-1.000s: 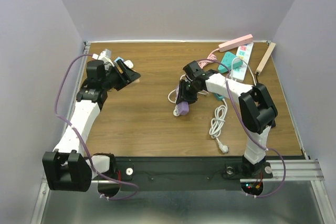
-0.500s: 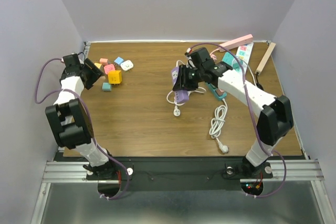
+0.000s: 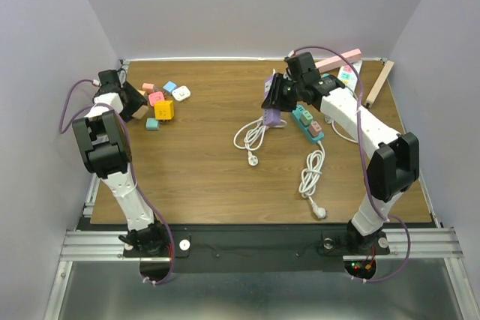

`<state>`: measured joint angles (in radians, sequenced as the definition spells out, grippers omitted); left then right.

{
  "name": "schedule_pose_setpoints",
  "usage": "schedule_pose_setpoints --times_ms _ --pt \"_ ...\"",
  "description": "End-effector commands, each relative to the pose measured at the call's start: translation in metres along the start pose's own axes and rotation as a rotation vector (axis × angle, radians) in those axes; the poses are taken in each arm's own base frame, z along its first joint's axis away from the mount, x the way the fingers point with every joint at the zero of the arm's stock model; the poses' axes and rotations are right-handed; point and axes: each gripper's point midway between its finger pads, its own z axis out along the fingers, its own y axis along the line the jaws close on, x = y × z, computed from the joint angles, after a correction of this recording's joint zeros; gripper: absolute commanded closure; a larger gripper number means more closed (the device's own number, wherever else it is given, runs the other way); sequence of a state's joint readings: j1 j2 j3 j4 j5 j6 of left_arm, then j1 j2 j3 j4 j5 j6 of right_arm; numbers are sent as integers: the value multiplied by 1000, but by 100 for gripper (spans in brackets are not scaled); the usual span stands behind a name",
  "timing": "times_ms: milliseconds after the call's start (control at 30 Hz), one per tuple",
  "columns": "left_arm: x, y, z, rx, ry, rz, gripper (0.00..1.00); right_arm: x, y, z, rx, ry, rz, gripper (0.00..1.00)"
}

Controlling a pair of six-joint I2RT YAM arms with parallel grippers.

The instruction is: Pull the plug off the socket

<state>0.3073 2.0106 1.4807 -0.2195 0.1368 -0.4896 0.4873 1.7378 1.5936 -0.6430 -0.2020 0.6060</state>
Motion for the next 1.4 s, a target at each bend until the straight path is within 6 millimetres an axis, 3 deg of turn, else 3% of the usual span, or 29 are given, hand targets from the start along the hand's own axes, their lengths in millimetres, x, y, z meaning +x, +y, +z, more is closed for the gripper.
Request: schedule_pose_setpoints --times_ms 0,33,133,167,267,300,367,400,433,467,533,667,800,867,967,1000,1100,1133,1200,1233,1267,1333,1367 --pt "-11 -7 4 21 -15 -4 38 -46 16 -14 -50 -124 -18 100" --pt "-8 -8 5 28 -9 -1 34 -50 12 -14 -44 -130 -11 100" --pt "-4 -9 4 45 -2 2 3 -64 -2 -10 -25 -144 20 100" --pt "-1 -10 3 51 5 6 1 -68 -5 -10 -24 -148 22 100" --pt "-2 -12 -7 63 -2 8 1 -83 -17 -6 -9 -166 6 100" --pt "-2 -15 -14 77 -4 8 1 -84 -22 4 -22 -140 -5 100" --pt "-3 -18 -25 85 -12 5 1 -95 -6 6 -101 -129 -103 99" --pt "-3 -22 -38 101 -22 8 1 -91 13 5 -212 -83 -146 99" --pt "-2 -26 -45 111 -30 19 1 -87 15 19 -255 -41 -164 100" --pt "-3 -29 -60 123 -49 25 1 -95 31 12 -317 -52 -199 100" --pt "0 -36 -76 145 -62 39 1 -104 29 24 -307 -62 -198 99" --pt "8 -54 -111 212 -89 71 1 -148 25 23 -216 -203 -192 100" --pt "19 -69 -144 274 -113 106 1 -196 19 23 -266 -294 -152 100" --pt "22 -71 -152 285 -116 114 1 -224 27 6 -332 -357 -143 100" --pt "26 -71 -161 302 -120 118 1 -258 17 -12 -395 -434 -75 100" --pt "27 -70 -164 298 -123 119 1 -276 7 -26 -391 -491 -42 100" --pt "30 -68 -167 301 -117 123 1 -295 -20 -37 -360 -551 41 100" --pt "29 -69 -168 305 -119 122 1 -308 -34 -53 -345 -600 61 100" --pt "32 -69 -169 309 -117 121 1 -315 -55 -58 -314 -622 109 100" --pt "32 -69 -169 313 -118 122 1 -325 -78 -67 -260 -668 150 99" --pt "32 -70 -170 319 -116 117 1 -326 -80 -74 -247 -685 178 100" --pt "34 -72 -169 329 -104 115 1 -335 -131 -86 -147 -739 263 100" --pt "34 -73 -168 333 -99 115 1 -335 -142 -91 -128 -748 287 99"
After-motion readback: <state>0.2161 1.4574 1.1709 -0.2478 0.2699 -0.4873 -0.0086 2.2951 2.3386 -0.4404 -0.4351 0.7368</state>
